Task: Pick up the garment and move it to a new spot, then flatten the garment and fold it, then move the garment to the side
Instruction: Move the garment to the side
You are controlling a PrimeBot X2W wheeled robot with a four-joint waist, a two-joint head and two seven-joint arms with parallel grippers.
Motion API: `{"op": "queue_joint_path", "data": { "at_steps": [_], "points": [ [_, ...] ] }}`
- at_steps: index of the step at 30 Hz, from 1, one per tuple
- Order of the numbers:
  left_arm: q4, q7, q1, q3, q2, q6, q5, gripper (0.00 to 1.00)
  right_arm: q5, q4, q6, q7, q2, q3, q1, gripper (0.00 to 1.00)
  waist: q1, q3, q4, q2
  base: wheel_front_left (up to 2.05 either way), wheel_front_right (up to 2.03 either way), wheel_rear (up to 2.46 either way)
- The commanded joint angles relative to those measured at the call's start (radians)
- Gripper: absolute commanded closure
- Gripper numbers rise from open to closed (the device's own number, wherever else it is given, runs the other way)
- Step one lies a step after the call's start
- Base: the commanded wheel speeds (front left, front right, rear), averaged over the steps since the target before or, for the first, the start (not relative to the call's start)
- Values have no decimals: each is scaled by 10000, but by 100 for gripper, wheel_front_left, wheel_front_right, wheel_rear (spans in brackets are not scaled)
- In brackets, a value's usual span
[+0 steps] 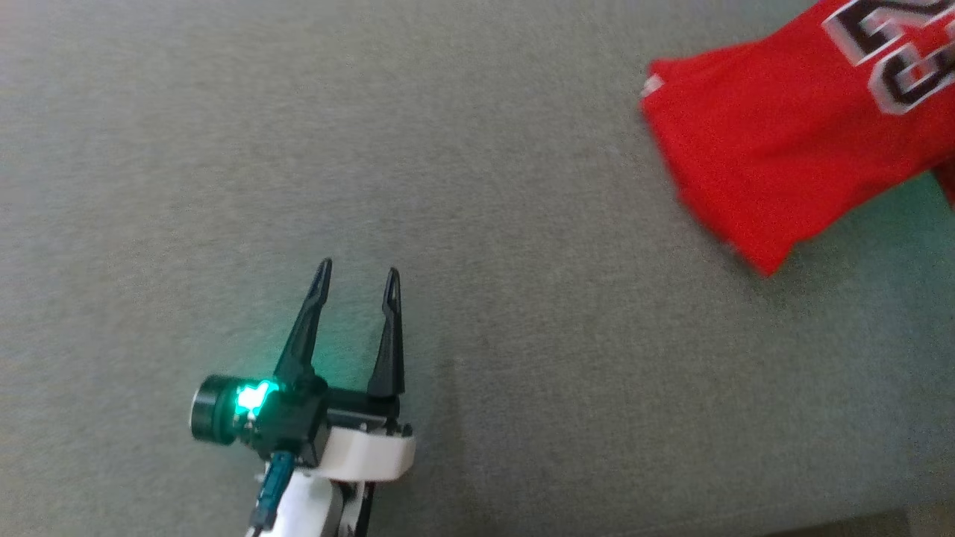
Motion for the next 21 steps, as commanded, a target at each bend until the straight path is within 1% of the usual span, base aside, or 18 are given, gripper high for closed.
{"op": "queue_joint_path", "data": {
  "at_steps": [1,8,13,14,15,18,19,21],
  "points": [
    [-278,-51,-238,292,-40,-46,115,0,-107,-273,-7,-17,-457,-89,-42,100,-2,431,-410,0,0,0,0],
    [-188,-51,-792,244,-40,-142,290,0,-342,-501,-7,313,-1634,-990,-352,100,-2,1069,-735,0,0,0,0],
    [-144,-51,-1026,264,-40,-160,358,0,-680,-536,-7,443,-1969,-1839,-317,100,-2,1283,-784,0,0,0,0],
    [-134,-51,-1054,271,-40,-156,369,0,-826,-510,-7,461,-1939,-2012,-284,55,-2,1286,-782,0,0,0,0],
    [-133,-51,-1083,273,-40,-159,388,0,-979,-485,-7,472,-1867,-2186,-237,0,-2,1271,-774,0,0,0,0],
    [-141,-51,-1099,338,-40,-154,336,0,-1456,-527,-7,385,-1351,-2663,17,0,-2,1115,-748,0,0,0,0],
    [-223,-51,-1113,404,-40,-83,374,0,-1600,-600,-7,299,-1103,-2794,143,0,-2,1025,-739,0,0,0,0],
    [-158,-51,-984,462,-40,-84,286,0,-1876,-787,-7,146,-503,-2954,479,0,-2,784,-730,0,0,0,0]
  ]
}}
